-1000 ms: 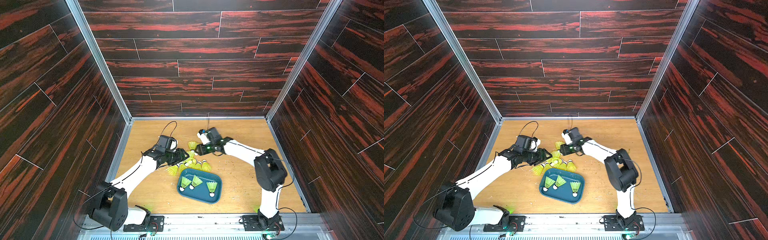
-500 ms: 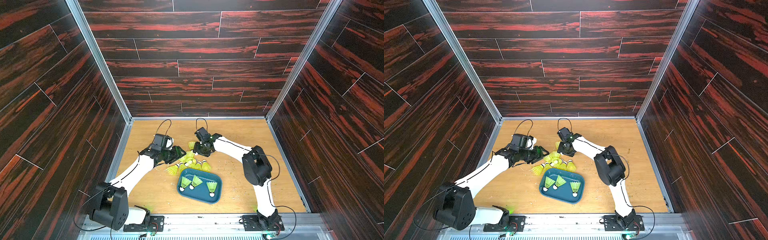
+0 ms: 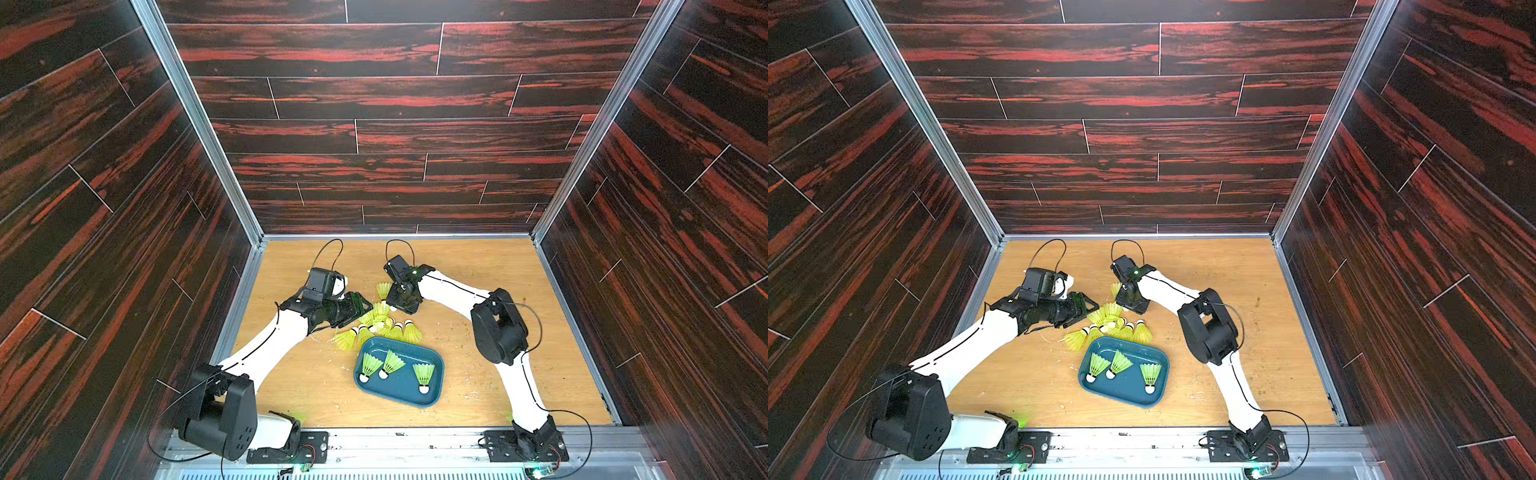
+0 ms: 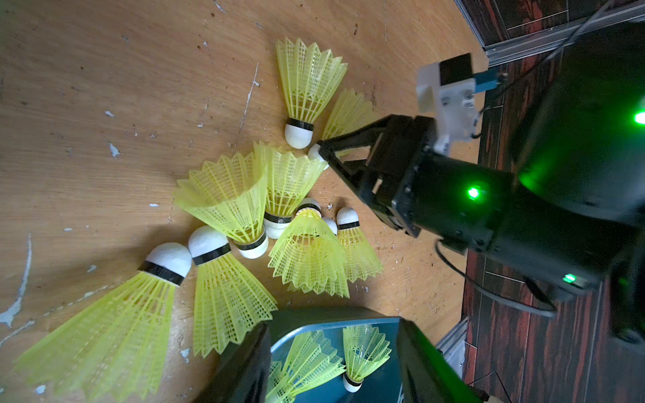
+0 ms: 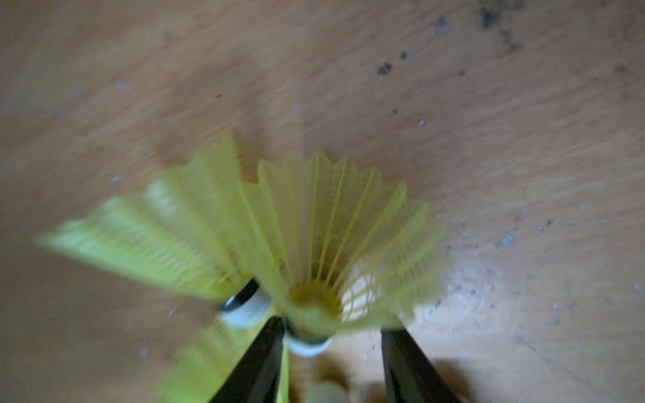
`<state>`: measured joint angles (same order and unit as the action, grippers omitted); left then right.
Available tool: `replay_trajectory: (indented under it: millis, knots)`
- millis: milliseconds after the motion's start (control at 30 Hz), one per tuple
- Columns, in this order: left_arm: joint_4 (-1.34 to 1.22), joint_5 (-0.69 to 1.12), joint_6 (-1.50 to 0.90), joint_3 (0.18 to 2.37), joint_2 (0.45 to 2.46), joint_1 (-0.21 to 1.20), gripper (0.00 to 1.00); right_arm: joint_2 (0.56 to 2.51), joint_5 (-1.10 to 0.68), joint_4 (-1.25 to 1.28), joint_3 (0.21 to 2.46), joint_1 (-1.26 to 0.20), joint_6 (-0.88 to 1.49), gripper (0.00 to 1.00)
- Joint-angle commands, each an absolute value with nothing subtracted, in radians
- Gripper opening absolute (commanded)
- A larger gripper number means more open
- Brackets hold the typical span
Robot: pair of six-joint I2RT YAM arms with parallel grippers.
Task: Put the shuttlecocks into the storage box
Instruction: Pick up the shuttlecock at the center of the board.
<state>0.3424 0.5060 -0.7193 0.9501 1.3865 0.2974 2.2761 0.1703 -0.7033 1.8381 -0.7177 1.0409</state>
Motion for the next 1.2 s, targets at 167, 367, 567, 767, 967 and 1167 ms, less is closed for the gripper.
replay_trajectory:
  millis: [167, 367, 567, 767, 967, 1167]
  knots:
    - [0.333, 0.515, -0.723, 0.962, 1.371, 0.294, 0.61, 2.268, 0.250, -0.805, 1.809, -0.700, 1.071, 0.48]
    - [0.319, 0.523, -0.729, 0.963, 1.378, 0.294, 0.61, 2.262, 0.251, -0.787, 1.791, -0.698, 1.082, 0.44]
    - [0.311, 0.541, -0.739, 0.959, 1.385, 0.295, 0.61, 2.285, 0.261, -0.792, 1.789, -0.683, 1.037, 0.35]
    - [0.295, 0.568, -0.752, 0.950, 1.382, 0.294, 0.61, 2.273, 0.265, -0.792, 1.755, -0.676, 1.003, 0.22]
    - [0.274, 0.638, -0.761, 0.950, 1.385, 0.295, 0.62, 2.175, 0.310, -0.765, 1.703, -0.685, 0.960, 0.13]
    - [0.294, 0.678, -0.751, 0.946, 1.353, 0.305, 0.62, 2.023, 0.376, -0.810, 1.669, -0.739, 0.921, 0.13]
